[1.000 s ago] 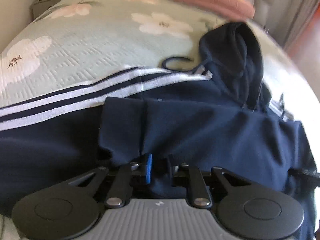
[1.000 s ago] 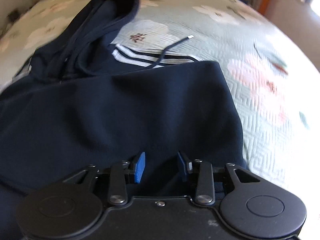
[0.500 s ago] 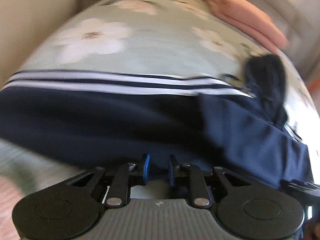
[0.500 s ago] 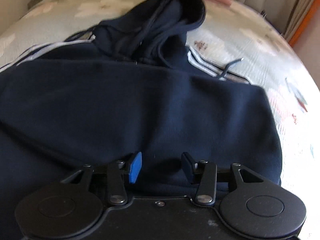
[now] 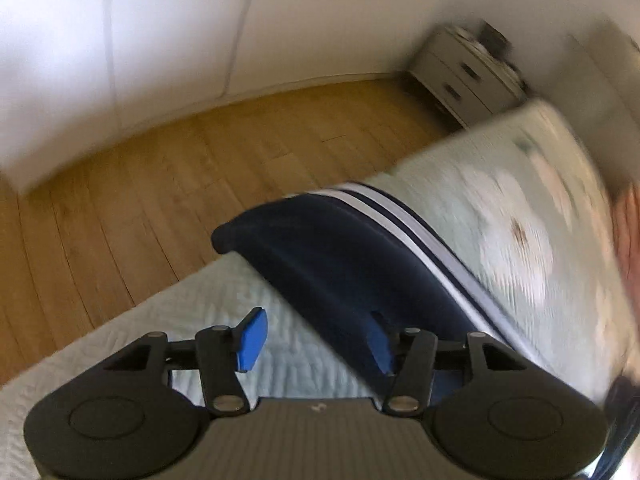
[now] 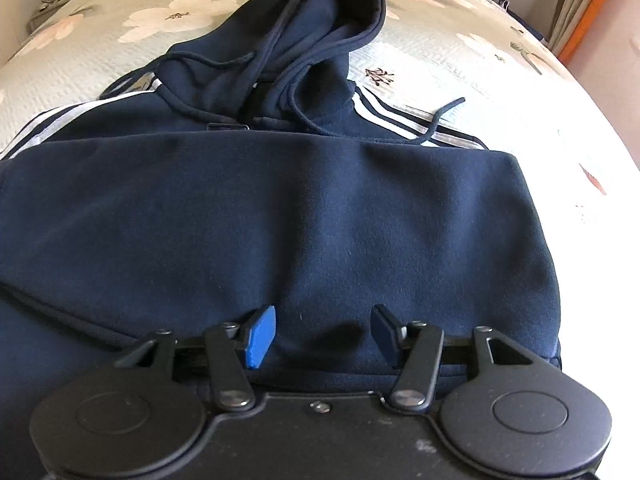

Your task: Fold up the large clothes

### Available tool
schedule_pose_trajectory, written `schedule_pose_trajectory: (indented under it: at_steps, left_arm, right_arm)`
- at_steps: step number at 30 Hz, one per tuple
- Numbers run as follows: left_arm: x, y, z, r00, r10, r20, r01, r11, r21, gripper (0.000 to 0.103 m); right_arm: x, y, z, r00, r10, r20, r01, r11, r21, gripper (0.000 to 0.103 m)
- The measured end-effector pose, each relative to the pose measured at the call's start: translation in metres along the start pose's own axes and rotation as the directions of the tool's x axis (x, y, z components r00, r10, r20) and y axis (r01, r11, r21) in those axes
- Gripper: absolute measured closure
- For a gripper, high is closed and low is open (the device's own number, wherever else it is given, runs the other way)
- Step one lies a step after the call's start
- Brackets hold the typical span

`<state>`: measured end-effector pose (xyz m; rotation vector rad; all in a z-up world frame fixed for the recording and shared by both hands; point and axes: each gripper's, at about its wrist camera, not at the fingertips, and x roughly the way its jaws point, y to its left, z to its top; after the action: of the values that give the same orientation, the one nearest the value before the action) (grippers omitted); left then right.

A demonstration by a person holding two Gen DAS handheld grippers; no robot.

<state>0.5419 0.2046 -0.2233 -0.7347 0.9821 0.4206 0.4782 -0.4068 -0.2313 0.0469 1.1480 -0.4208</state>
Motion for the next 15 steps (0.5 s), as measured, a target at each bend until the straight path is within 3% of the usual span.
schedule_pose_trajectory:
  at_steps: [3,8,9,10,11,12,15]
  left_arm:
    - [0.014,0.013,0.01,0.999,-0.038,0.005,0.038,0.996,-0.076,0.046]
    - [0.032,0.0,0.016,0.999,-0.001,0.036,0.002,1.0,-0.027,0.046]
    - [0.035,-0.004,0.017,0.999,0.015,0.046,-0.014,1.0,-0.016,0.056]
    - [0.037,-0.009,0.018,0.997,0.044,0.056,-0.044,0.999,0.004,0.076]
    - [0.039,-0.015,0.018,0.994,0.085,0.068,-0.088,0.996,0.033,0.088]
    - [0.04,-0.022,0.018,0.989,0.126,0.082,-0.132,0.989,0.071,0.094]
    - [0.022,-0.044,0.011,0.977,0.14,0.16,-0.167,0.971,0.171,0.097]
  right_arm:
    - [0.001,0.005,0.002,1.0,-0.022,0.004,0.022,1.0,-0.012,0.037]
    - [0.001,0.012,0.002,0.998,-0.054,0.012,0.054,0.998,-0.034,0.037]
    - [0.001,0.013,0.003,0.998,-0.058,0.013,0.058,0.998,-0.037,0.037]
    - [0.001,0.014,0.003,0.998,-0.061,0.014,0.061,0.997,-0.039,0.037]
    - [0.001,0.014,0.003,0.998,-0.063,0.016,0.063,0.997,-0.04,0.037]
    - [0.001,0.014,0.003,0.998,-0.064,0.018,0.065,0.997,-0.038,0.037]
    - [0.001,0.014,0.002,0.998,-0.064,0.025,0.065,0.997,-0.046,0.036]
